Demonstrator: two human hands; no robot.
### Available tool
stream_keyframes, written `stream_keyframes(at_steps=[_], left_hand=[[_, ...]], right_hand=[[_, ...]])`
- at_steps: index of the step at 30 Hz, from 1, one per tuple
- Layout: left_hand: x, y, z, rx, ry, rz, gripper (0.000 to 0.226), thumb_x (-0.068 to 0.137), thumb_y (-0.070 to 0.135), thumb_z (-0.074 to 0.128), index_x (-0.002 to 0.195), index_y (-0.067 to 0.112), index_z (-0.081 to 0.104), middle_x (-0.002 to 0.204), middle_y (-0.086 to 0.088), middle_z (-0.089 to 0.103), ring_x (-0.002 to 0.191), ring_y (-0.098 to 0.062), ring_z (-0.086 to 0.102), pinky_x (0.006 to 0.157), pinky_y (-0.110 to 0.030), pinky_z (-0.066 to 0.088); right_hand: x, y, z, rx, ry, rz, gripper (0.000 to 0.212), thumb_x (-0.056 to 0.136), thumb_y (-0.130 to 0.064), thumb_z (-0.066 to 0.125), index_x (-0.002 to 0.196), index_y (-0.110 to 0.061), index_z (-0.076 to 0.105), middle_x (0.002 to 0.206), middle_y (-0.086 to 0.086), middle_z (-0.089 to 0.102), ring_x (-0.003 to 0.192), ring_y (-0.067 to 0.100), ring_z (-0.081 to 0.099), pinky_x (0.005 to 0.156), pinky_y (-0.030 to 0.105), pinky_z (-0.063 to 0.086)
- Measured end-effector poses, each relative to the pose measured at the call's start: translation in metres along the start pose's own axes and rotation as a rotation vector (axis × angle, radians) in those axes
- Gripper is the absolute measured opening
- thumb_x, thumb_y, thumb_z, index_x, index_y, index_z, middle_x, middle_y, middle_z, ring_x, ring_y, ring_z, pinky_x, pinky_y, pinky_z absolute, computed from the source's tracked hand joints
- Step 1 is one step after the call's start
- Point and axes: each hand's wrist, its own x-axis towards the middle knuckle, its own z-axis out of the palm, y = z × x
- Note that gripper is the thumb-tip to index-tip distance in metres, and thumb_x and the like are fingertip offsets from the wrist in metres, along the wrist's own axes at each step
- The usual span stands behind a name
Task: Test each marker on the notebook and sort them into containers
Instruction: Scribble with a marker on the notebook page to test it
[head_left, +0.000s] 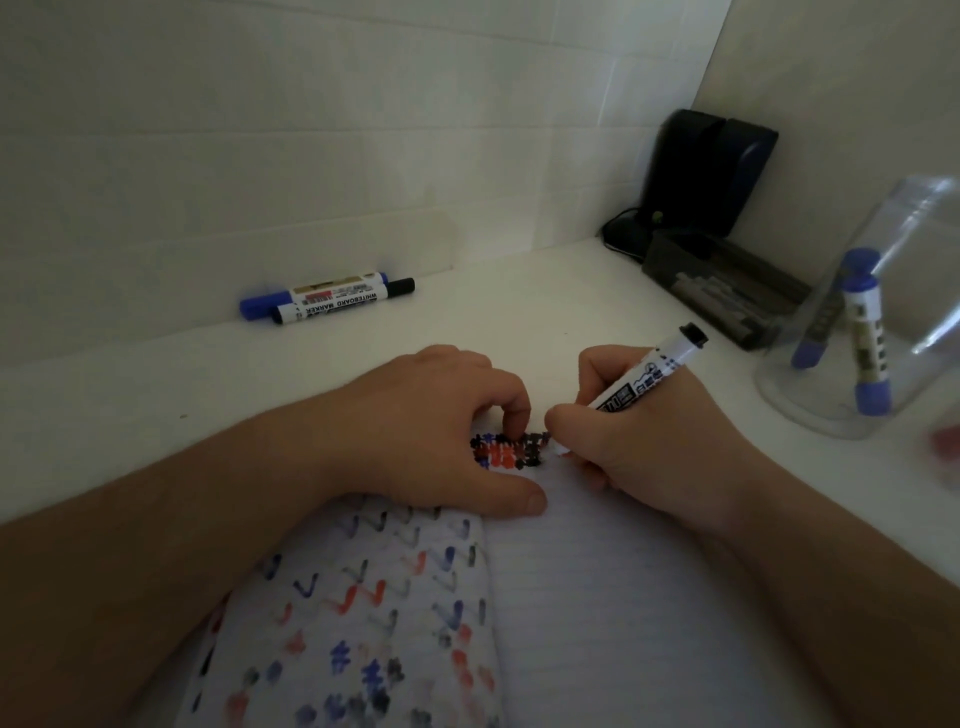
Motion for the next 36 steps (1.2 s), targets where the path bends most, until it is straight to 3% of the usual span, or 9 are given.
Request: stream_keyframes(at_steps=[7,11,15,24,27,30,32,34,36], left_hand=[[0.0,0.0,-0.001,-0.006,-0.002,0.003,0.055,0.061,0.091,0.056,0.096,0.049,0.049,0.091,0.019,0.051,0.091,0.001,0.045,0.084,-0.034,0.048],[0.0,0.0,0.0,-0.002,0.004,0.003,0.055,0.062,0.091,0.057,0.096,0.049,0.05,0.091,0.019,0.051,0.092,0.001,0.045,0.085,-0.034,0.048],[0.0,0.0,0.0,-0.006,-0.003,0.003,0.055,0.061,0.091,0.055,0.095,0.049,0.049,0.091,0.02,0.051,0.093,0.001,0.045,0.084,-0.033,0.047],[0.0,0.001,-0.001,-0.003,-0.004,-0.006,0.055,0.062,0.09,0.057,0.097,0.048,0.049,0.092,0.019,0.051,0.092,0.001,0.044,0.085,-0.034,0.048],[0.0,0.001,0.0,-0.004,-0.003,-0.008,0.056,0.061,0.091,0.056,0.098,0.049,0.05,0.093,0.019,0.051,0.093,0.001,0.044,0.085,-0.034,0.048],[-0.002,0.002,-0.002,-0.023,-0.015,-0.01,0.056,0.063,0.089,0.058,0.102,0.05,0.05,0.095,0.02,0.053,0.094,0.001,0.047,0.085,-0.033,0.048],[-0.004,0.0,-0.006,-0.164,-0.017,-0.05,0.045,0.076,0.074,0.065,0.111,0.053,0.046,0.098,0.018,0.056,0.09,-0.002,0.054,0.084,-0.034,0.052],[-0.003,-0.007,-0.008,-0.393,0.062,-0.089,0.033,0.096,0.042,0.061,0.121,0.049,0.04,0.099,0.019,0.063,0.086,-0.008,0.062,0.083,-0.035,0.055],[-0.001,-0.012,-0.01,-0.475,0.162,-0.104,0.034,0.105,0.024,0.049,0.129,0.043,0.036,0.105,0.025,0.068,0.091,-0.008,0.065,0.084,-0.032,0.053]], right_hand=[[0.003,0.002,-0.001,0.09,0.018,0.027,0.032,0.081,-0.003,0.072,0.066,0.001,0.044,0.061,0.025,0.064,0.047,0.024,0.057,0.043,0.028,0.043],[0.002,0.003,0.001,0.04,-0.007,0.0,0.033,0.082,-0.006,0.074,0.062,-0.01,0.048,0.055,0.015,0.065,0.046,0.02,0.059,0.047,0.029,0.046],[0.001,0.002,0.0,0.053,-0.027,0.011,0.031,0.081,-0.007,0.075,0.062,-0.009,0.05,0.062,0.025,0.064,0.047,0.022,0.06,0.047,0.028,0.046],[0.004,0.006,0.0,0.058,0.008,0.011,0.032,0.081,-0.007,0.073,0.064,-0.006,0.047,0.062,0.024,0.064,0.047,0.021,0.059,0.048,0.03,0.046],[0.002,0.006,-0.002,0.062,-0.021,0.0,0.035,0.078,-0.005,0.075,0.069,0.004,0.043,0.066,0.031,0.06,0.047,0.022,0.059,0.046,0.028,0.046],[0.004,0.005,-0.003,0.151,-0.028,0.011,0.032,0.081,-0.005,0.076,0.068,0.002,0.048,0.062,0.028,0.06,0.045,0.022,0.055,0.042,0.026,0.043],[0.008,0.007,-0.009,0.386,-0.041,0.041,0.031,0.085,-0.007,0.077,0.066,-0.009,0.052,0.053,0.019,0.05,0.041,0.022,0.041,0.039,0.025,0.029],[0.012,0.008,-0.019,0.632,-0.06,0.065,0.029,0.082,-0.014,0.078,0.07,-0.014,0.052,0.054,0.01,0.04,0.043,0.018,0.028,0.043,0.027,0.018],[0.014,0.008,-0.027,0.749,-0.079,0.058,0.021,0.079,-0.02,0.076,0.076,-0.015,0.057,0.06,0.007,0.042,0.048,0.016,0.031,0.045,0.028,0.02]])
